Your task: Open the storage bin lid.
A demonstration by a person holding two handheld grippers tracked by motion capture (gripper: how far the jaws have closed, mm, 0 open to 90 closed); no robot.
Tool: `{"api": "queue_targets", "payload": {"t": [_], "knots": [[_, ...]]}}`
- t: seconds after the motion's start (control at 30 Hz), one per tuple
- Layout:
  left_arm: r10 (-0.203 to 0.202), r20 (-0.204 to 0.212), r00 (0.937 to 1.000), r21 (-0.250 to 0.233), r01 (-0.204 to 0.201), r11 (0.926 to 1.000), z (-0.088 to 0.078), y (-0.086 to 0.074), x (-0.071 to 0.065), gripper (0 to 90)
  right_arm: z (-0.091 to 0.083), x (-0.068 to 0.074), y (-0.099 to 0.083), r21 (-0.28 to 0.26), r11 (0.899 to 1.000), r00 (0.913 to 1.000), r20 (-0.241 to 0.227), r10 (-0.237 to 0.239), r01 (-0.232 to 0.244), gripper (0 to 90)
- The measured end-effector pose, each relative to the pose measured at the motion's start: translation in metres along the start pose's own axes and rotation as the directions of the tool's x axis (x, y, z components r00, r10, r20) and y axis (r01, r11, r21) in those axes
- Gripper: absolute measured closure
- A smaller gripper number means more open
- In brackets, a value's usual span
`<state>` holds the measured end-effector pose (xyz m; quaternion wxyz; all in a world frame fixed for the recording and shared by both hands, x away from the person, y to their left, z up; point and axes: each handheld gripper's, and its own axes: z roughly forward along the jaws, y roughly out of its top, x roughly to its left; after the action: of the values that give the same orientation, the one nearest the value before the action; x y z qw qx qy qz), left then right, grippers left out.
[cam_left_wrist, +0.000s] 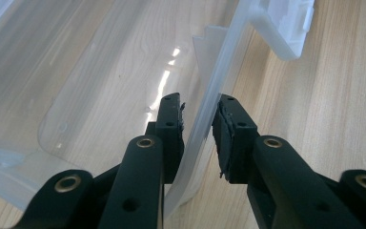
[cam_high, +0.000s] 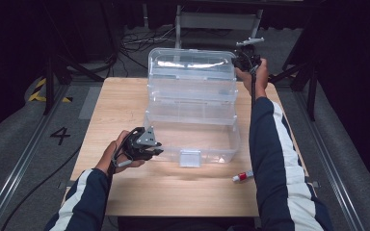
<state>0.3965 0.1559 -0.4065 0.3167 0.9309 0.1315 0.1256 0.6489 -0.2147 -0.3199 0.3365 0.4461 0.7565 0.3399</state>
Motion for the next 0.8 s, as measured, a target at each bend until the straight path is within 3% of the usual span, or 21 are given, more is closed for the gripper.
{"api": "queue_targets", "payload": {"t": [0.8], "knots": [[0.012,0.007,0.9999,-0.004,-0.012,0.9999,0.0,0.0,0.001,74.1,0.013,-0.004,-0.006,0.02,1.0,0.9999,-0.012,-0.01,0.01,82.0]]}}
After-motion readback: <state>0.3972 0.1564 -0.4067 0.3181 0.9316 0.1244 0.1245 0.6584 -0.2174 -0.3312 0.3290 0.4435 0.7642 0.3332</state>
